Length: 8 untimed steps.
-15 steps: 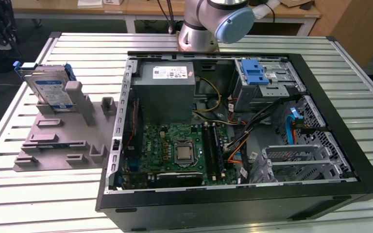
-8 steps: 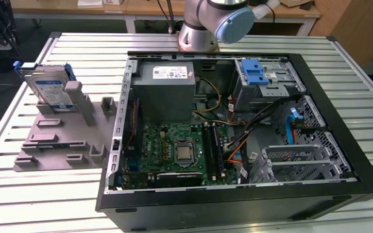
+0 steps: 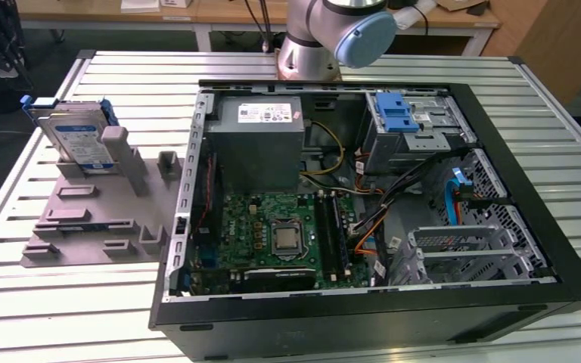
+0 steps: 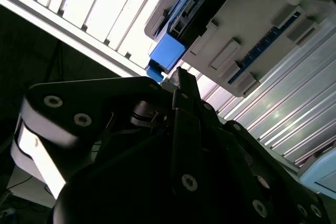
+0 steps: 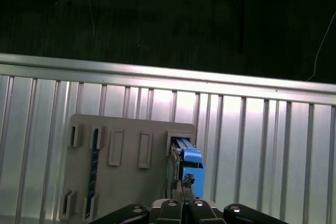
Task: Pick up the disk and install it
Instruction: 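Pick up the disk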
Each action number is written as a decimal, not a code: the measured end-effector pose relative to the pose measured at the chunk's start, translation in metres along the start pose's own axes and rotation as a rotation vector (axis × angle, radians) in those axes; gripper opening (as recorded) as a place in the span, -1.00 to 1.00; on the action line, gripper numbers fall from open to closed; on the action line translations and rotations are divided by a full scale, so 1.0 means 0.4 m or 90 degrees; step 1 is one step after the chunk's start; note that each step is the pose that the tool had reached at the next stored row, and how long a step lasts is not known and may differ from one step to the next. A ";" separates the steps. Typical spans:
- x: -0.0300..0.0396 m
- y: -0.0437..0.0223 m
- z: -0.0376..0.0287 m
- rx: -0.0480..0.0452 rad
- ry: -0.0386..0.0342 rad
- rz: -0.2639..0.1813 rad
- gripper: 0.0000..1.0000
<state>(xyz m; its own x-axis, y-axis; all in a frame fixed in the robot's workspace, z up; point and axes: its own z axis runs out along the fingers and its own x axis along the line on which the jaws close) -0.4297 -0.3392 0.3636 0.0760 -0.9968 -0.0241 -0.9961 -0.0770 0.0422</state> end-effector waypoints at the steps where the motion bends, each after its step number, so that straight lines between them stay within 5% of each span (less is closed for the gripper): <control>1: 0.000 0.000 0.000 0.0000 0.0000 0.000 -0.79; 8: 0.000 0.001 0.007 0.0116 0.0011 0.003 -0.18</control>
<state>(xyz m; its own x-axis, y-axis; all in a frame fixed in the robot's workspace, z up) -0.4304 -0.3391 0.3607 0.0718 -0.9972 -0.0222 -0.9971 -0.0723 0.0241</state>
